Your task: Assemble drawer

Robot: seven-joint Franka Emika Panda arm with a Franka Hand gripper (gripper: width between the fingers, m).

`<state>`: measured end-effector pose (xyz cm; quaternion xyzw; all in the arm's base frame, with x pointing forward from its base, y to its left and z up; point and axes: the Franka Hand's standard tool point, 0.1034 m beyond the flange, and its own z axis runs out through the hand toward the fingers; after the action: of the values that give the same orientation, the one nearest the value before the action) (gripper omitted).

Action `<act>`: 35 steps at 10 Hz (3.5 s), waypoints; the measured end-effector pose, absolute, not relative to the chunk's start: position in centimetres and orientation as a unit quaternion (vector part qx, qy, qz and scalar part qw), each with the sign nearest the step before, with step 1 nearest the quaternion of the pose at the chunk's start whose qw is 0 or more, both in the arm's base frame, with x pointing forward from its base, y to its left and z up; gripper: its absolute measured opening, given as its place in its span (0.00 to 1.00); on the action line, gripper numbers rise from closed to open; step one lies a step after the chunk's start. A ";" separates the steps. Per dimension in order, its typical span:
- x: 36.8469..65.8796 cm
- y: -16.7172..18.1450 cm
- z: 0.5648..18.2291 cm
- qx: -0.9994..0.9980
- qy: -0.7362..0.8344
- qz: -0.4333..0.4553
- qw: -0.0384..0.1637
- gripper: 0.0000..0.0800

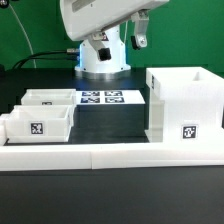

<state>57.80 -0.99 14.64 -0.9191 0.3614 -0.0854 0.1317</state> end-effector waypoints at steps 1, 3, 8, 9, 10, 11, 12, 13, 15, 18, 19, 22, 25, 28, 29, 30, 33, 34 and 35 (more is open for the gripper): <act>56.9 -1.7 13.7 -0.941 0.305 -0.094 0.112 0.81; 55.3 -2.0 12.2 -0.967 0.216 -0.109 0.076 0.81; 54.4 -3.9 10.7 -0.991 0.050 -0.120 0.041 0.81; 54.4 -3.9 10.7 -0.991 0.040 -0.120 0.040 0.81; 54.2 -3.9 10.6 -0.992 0.043 -0.115 0.042 0.81; 53.8 -3.8 10.3 -0.993 0.052 -0.091 0.052 0.81; 53.3 -4.4 9.5 -0.993 0.063 -0.082 0.051 0.81; 52.7 -4.9 8.5 -0.993 0.077 -0.073 0.050 0.81; 52.1 -6.4 7.3 -0.994 0.080 -0.065 0.045 0.81; 51.6 -7.9 6.4 -0.995 0.071 -0.064 0.038 0.81; 51.6 -7.8 6.3 -0.995 0.070 -0.064 0.038 0.81; 51.6 -7.8 6.3 -0.995 0.070 -0.063 0.038 0.81; 51.1 -8.5 4.8 -0.997 0.052 -0.057 0.031 0.81; 50.3 -8.7 3.2 -0.998 0.042 -0.042 0.029 0.81; 50.1 -8.6 2.7 -0.998 0.041 -0.038 0.030 0.81; 49.8 -8.7 2.1 -0.998 0.040 -0.033 0.029 0.81; 49.5 -9.4 0.9 -0.999 0.034 -0.025 0.029 0.81; 49.4 -9.7 0.8 -0.999 0.035 -0.024 0.028 0.81; 49.3 -9.8 0.7 -0.999 0.037 -0.024 0.028 0.81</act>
Offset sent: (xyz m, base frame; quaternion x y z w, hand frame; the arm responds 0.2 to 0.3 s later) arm -0.0225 -0.0165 -0.0243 -0.0653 0.0445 -0.1757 0.9813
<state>49.33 -9.85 0.71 -0.9987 0.0366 -0.0238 0.0282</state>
